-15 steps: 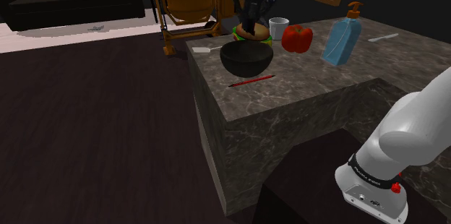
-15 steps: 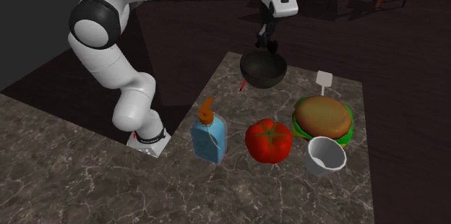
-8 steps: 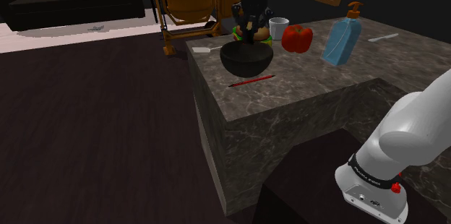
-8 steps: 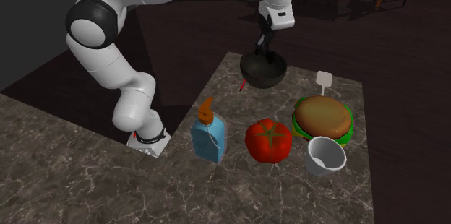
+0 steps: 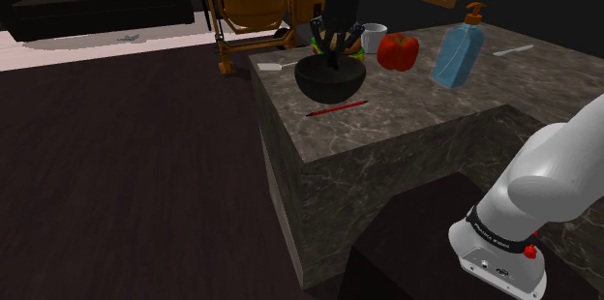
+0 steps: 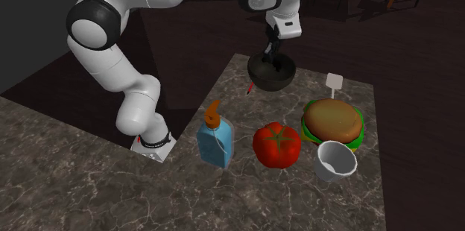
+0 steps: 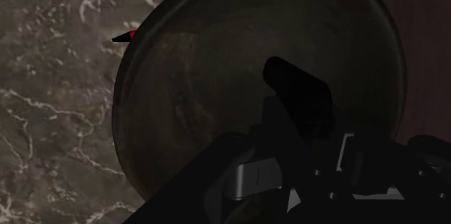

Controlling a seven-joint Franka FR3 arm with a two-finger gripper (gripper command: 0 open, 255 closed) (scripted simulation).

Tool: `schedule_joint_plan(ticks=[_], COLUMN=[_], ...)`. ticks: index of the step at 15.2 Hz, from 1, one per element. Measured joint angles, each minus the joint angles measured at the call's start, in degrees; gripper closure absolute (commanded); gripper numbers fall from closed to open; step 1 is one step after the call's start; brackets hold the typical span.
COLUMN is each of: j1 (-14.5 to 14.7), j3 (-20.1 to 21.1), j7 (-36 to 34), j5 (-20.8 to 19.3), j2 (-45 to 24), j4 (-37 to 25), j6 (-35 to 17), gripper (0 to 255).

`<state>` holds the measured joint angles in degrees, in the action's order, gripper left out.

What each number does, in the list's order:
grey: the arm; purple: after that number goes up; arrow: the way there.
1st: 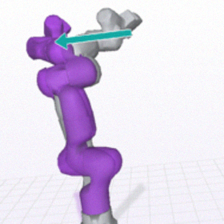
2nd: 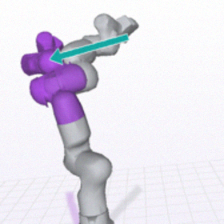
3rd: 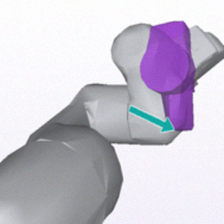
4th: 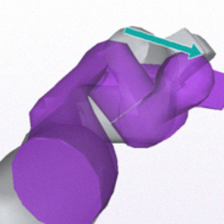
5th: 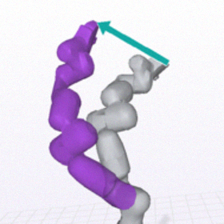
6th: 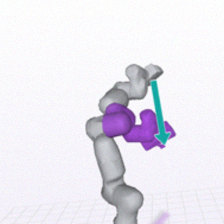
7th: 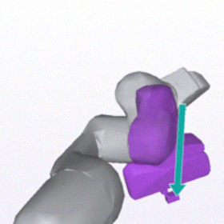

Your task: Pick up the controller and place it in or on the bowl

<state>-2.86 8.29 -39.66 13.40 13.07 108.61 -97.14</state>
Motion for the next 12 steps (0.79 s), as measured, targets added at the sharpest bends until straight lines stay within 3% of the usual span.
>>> schedule_joint_plan(ticks=[2, 3, 9, 12], j1=[0.00, 0.00, 0.00, -0.36], j3=[0.00, 0.00, 0.00, -0.61], j7=[0.01, 0.01, 0.01, 0.05], j5=[0.00, 0.00, 0.00, -0.26], j2=[0.01, 0.01, 0.02, -0.49], j4=[0.04, 0.05, 0.05, -4.29], j6=[-0.03, -0.04, -0.04, 3.83], gripper=[255, 0, 0, 0])
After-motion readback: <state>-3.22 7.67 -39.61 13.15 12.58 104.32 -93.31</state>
